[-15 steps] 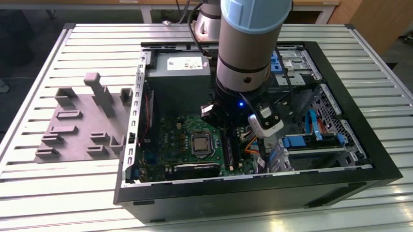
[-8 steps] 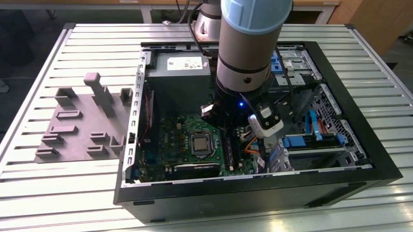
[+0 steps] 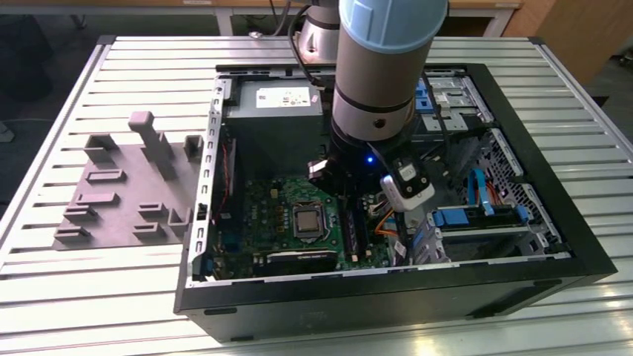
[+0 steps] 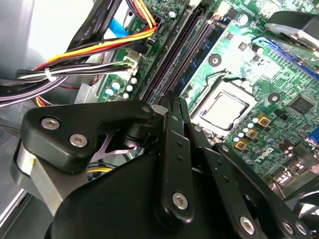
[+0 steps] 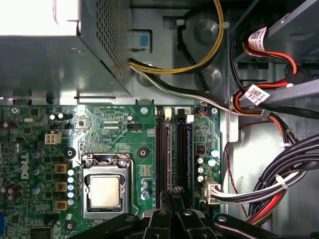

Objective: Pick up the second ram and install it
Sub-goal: 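Insert the second ram into the second slot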

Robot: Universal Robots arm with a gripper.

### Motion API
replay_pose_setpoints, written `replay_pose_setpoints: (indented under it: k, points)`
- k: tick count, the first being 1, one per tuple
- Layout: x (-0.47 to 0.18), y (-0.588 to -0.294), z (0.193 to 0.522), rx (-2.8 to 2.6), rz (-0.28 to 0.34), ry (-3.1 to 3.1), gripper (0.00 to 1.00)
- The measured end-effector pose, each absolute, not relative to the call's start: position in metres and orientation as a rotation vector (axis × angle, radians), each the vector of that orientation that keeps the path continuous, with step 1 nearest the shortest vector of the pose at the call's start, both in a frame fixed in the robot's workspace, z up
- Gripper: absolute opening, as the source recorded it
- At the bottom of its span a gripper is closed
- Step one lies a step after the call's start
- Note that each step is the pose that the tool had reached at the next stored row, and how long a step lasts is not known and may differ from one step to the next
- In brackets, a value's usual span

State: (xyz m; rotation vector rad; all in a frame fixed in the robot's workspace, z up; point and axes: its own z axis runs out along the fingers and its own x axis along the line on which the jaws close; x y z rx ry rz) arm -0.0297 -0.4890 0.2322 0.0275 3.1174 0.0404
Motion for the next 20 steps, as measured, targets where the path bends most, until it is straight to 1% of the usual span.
replay_pose_setpoints:
  k: [20]
  points:
    - [-0.0293,-0.4879,0.2286,0.028,0.045,3.117,0.11]
